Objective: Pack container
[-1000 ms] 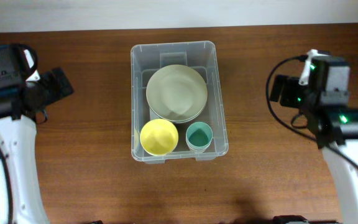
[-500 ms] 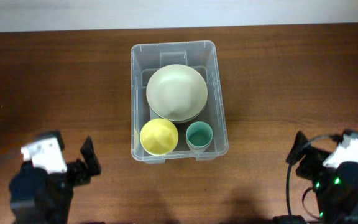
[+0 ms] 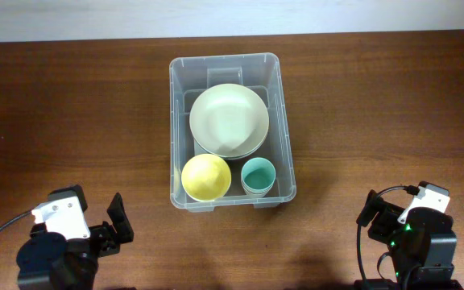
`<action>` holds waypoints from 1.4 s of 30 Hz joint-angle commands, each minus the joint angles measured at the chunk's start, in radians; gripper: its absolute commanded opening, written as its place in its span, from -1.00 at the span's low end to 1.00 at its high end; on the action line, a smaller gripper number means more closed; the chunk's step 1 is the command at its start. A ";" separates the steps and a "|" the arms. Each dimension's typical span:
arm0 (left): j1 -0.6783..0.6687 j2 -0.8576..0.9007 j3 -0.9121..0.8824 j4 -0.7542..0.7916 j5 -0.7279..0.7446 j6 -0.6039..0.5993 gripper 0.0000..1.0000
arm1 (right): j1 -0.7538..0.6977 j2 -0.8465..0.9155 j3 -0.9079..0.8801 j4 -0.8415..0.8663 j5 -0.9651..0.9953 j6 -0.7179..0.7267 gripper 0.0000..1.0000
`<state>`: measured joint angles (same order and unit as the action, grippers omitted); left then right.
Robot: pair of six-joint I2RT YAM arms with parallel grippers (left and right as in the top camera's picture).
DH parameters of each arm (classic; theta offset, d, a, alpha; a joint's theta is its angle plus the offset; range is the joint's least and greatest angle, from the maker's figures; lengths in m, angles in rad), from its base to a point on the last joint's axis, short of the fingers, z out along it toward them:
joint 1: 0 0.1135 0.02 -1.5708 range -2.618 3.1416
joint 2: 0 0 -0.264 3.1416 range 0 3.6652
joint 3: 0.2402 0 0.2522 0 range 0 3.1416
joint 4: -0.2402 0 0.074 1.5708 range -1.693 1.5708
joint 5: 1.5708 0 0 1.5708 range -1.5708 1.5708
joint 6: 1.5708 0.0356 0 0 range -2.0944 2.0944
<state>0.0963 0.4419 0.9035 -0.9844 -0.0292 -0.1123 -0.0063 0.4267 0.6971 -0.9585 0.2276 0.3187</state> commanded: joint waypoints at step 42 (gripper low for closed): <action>-0.004 -0.005 -0.012 -0.002 0.008 0.013 0.99 | 0.052 -0.415 -0.692 0.879 -0.206 -0.304 0.97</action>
<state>0.0963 0.4419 0.8989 -0.9848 -0.0292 -0.1123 0.0364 0.0120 0.0101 -0.0708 0.0315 0.0219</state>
